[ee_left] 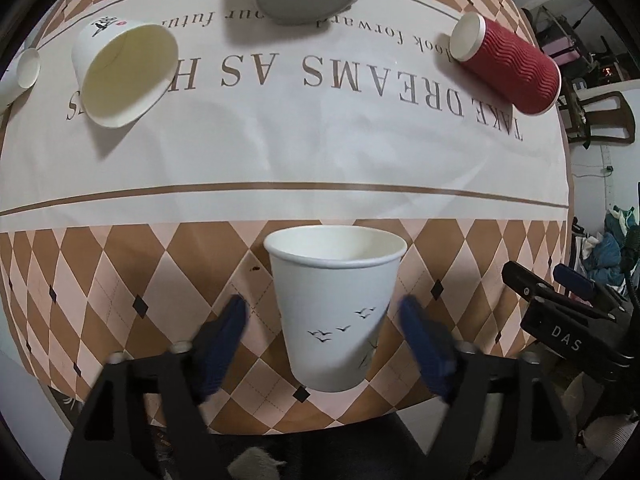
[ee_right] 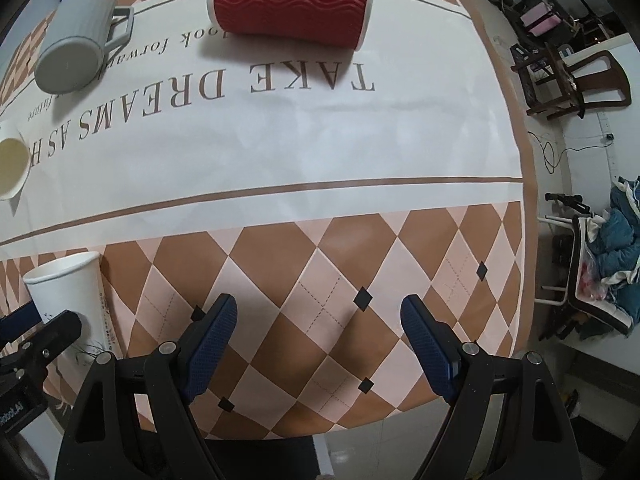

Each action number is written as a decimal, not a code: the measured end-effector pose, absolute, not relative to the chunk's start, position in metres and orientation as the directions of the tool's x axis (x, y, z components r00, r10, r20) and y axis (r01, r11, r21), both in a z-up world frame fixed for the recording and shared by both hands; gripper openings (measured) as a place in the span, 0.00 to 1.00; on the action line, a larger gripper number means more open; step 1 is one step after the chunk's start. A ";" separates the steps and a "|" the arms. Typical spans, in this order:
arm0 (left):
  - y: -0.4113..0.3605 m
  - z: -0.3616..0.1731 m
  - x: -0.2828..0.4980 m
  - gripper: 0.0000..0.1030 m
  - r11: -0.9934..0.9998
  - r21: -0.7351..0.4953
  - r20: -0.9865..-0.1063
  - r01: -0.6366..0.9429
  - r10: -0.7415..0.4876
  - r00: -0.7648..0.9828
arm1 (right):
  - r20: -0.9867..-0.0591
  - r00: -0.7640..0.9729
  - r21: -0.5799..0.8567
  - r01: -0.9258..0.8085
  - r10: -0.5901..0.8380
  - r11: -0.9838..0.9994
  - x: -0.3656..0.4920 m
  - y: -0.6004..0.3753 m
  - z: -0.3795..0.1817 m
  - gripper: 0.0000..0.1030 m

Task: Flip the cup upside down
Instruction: 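Grasp the white bird-print cup with the right gripper and lift it, then rotate the held cup with the right gripper so its rim faces down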

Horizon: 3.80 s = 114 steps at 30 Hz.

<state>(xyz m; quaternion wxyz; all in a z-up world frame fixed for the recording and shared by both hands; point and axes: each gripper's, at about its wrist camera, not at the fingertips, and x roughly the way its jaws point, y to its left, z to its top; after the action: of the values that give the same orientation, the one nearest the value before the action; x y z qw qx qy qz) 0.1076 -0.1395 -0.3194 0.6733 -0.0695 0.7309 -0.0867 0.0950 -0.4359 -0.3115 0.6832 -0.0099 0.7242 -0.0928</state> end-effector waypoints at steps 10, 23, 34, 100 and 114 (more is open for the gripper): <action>-0.106 -0.249 0.100 0.99 0.984 -0.179 -0.977 -0.008 -0.177 0.119 | -0.994 0.087 -0.065 0.002 -0.065 0.998 0.099 -0.428 -0.250 0.90; -0.024 -0.297 0.044 0.99 0.965 0.087 -0.993 -0.246 0.105 0.061 | -0.833 0.527 -0.495 -0.846 -0.171 -0.198 -0.008 -0.245 -0.263 0.91; -0.006 -0.346 0.015 0.99 0.943 0.052 -0.999 -0.329 0.052 -0.010 | -0.762 0.647 -0.326 -0.323 0.044 -0.888 -0.054 -0.252 -0.342 0.84; -0.066 -0.315 0.084 0.99 0.987 0.005 -0.998 -0.163 0.015 0.057 | -0.981 -0.166 0.149 -0.324 0.099 0.934 0.219 -0.353 -0.299 0.54; -0.098 -0.324 0.124 1.00 0.981 -0.008 -0.996 -0.192 0.008 0.085 | -0.807 0.540 0.141 -0.217 0.239 0.966 0.239 -0.371 -0.268 0.54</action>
<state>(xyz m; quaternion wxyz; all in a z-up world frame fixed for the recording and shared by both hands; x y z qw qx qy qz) 0.1245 -0.0983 -0.3242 0.7335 -0.0682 0.6729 0.0681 0.2390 -0.3706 -0.2680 0.8773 0.0122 0.4619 0.1299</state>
